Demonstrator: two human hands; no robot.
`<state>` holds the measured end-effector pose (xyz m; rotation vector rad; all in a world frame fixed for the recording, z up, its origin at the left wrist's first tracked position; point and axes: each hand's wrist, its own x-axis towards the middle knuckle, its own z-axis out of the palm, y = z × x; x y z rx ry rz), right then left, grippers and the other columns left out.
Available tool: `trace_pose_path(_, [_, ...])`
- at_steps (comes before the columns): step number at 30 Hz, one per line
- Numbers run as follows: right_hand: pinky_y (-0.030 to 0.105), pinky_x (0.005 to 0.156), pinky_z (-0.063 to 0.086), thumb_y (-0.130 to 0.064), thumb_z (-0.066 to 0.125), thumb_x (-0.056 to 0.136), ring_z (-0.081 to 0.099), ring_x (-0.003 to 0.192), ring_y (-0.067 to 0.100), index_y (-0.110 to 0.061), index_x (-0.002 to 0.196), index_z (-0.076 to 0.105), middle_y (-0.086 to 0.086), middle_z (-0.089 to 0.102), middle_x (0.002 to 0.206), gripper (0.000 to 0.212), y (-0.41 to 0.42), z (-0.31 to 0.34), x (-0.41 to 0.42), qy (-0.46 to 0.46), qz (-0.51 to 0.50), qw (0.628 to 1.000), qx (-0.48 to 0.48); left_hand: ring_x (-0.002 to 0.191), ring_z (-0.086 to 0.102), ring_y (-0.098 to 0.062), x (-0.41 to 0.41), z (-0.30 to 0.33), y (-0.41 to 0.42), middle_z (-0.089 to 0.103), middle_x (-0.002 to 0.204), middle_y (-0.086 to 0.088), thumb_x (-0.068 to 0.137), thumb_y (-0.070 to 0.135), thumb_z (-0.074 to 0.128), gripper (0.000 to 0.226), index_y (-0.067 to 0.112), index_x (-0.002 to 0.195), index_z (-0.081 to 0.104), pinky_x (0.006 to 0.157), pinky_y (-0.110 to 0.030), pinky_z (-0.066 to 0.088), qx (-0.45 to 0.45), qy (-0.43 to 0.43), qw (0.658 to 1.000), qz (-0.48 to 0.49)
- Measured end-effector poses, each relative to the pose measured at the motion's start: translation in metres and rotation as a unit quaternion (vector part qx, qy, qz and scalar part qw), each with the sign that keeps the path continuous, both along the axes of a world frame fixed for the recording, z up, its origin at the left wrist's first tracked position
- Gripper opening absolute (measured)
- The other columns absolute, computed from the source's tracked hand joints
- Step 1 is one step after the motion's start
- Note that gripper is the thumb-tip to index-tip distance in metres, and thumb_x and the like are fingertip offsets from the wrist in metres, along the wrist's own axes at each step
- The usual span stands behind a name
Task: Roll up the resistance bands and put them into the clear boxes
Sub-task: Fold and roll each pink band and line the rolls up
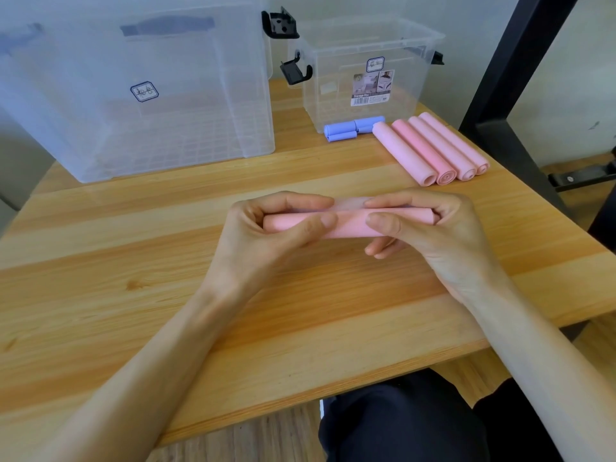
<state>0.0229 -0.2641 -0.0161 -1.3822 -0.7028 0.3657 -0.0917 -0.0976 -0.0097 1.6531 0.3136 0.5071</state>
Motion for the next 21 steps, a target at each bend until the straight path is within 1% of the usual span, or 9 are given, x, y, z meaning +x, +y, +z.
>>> trace_pose_path(2, [0.027,0.053,0.058,-0.018,0.076,0.070,0.071,0.056,0.024,-0.010,0.089,0.076,0.010,0.075,0.074,0.020,-0.0005,-0.0006,0.0007,0.008,-0.003,1.000,0.004,0.083,0.071,-0.010,-0.0003,-0.0001,-0.0006,0.078,0.089,0.003,0.066,0.031,0.079,0.017,0.027,0.082,0.080,0.083,-0.035,0.059,0.010,-0.009,1.000,-0.003])
trace_pose_path(4, [0.028,0.055,0.059,-0.019,0.077,0.069,0.072,0.059,0.025,-0.011,0.089,0.076,0.010,0.076,0.079,0.022,-0.0011,-0.0005,0.0007,0.008,0.004,1.000,0.002,0.083,0.071,-0.011,0.0001,0.0002,-0.0015,0.078,0.089,0.002,0.069,0.028,0.078,0.014,0.025,0.082,0.079,0.079,-0.033,0.060,0.008,-0.015,1.000,-0.002])
trace_pose_path(7, [0.029,0.061,0.061,-0.013,0.078,0.066,0.073,0.066,0.026,-0.009,0.093,0.074,0.009,0.077,0.087,0.027,-0.0008,-0.0006,0.0004,-0.004,0.025,1.000,-0.006,0.085,0.071,-0.012,0.0005,0.0010,-0.0014,0.077,0.090,-0.001,0.073,0.028,0.075,0.013,0.021,0.083,0.078,0.073,-0.026,0.060,-0.019,-0.006,1.000,0.005])
trace_pose_path(9, [0.029,0.062,0.061,-0.009,0.078,0.067,0.073,0.066,0.026,-0.008,0.093,0.074,0.006,0.077,0.090,0.026,-0.0008,-0.0008,-0.0002,-0.019,0.028,0.999,-0.007,0.090,0.072,-0.014,0.0011,0.0004,-0.0005,0.077,0.093,-0.003,0.074,0.028,0.073,0.015,0.019,0.084,0.078,0.073,-0.025,0.060,-0.040,0.007,0.999,-0.002])
trace_pose_path(12, [0.028,0.060,0.060,-0.010,0.076,0.070,0.073,0.061,0.023,-0.009,0.092,0.074,0.004,0.077,0.082,0.022,-0.0008,-0.0007,-0.0010,-0.026,0.018,0.999,-0.008,0.091,0.072,-0.013,0.0015,-0.0003,-0.0007,0.077,0.094,-0.001,0.074,0.028,0.073,0.017,0.019,0.087,0.077,0.072,-0.025,0.059,-0.043,0.010,0.999,-0.008])
trace_pose_path(14, [0.027,0.057,0.059,-0.015,0.077,0.070,0.072,0.059,0.024,-0.010,0.090,0.076,0.010,0.076,0.079,0.020,-0.0011,-0.0010,-0.0001,-0.007,0.011,1.000,-0.010,0.085,0.071,-0.005,0.0002,0.0005,-0.0015,0.077,0.090,0.007,0.072,0.024,0.076,0.016,0.021,0.088,0.077,0.072,-0.019,0.057,0.008,-0.010,1.000,-0.011])
trace_pose_path(17, [0.029,0.058,0.059,-0.027,0.077,0.068,0.071,0.060,0.027,-0.014,0.086,0.078,0.010,0.076,0.090,0.022,-0.0014,-0.0016,0.0031,0.035,0.014,0.999,-0.020,0.085,0.071,-0.001,-0.0014,0.0003,-0.0025,0.077,0.090,0.013,0.075,0.014,0.079,0.017,0.019,0.091,0.077,0.074,-0.011,0.050,0.114,-0.033,0.992,-0.032])
trace_pose_path(19, [0.029,0.060,0.060,-0.029,0.077,0.066,0.072,0.063,0.028,-0.013,0.087,0.077,0.007,0.076,0.092,0.026,-0.0016,-0.0019,0.0037,0.040,0.015,0.999,-0.019,0.085,0.071,-0.002,-0.0012,0.0000,-0.0019,0.077,0.091,0.012,0.077,0.013,0.079,0.014,0.018,0.090,0.077,0.075,-0.013,0.051,0.112,-0.035,0.993,-0.029])
trace_pose_path(21, [0.028,0.063,0.061,-0.025,0.079,0.065,0.073,0.069,0.028,-0.013,0.089,0.077,0.009,0.076,0.089,0.027,-0.0019,-0.0017,0.0035,0.019,0.017,1.000,-0.010,0.084,0.071,-0.004,0.0000,0.0000,-0.0009,0.077,0.089,0.008,0.075,0.019,0.077,0.012,0.019,0.087,0.077,0.075,-0.021,0.058,0.053,-0.026,0.998,-0.014])
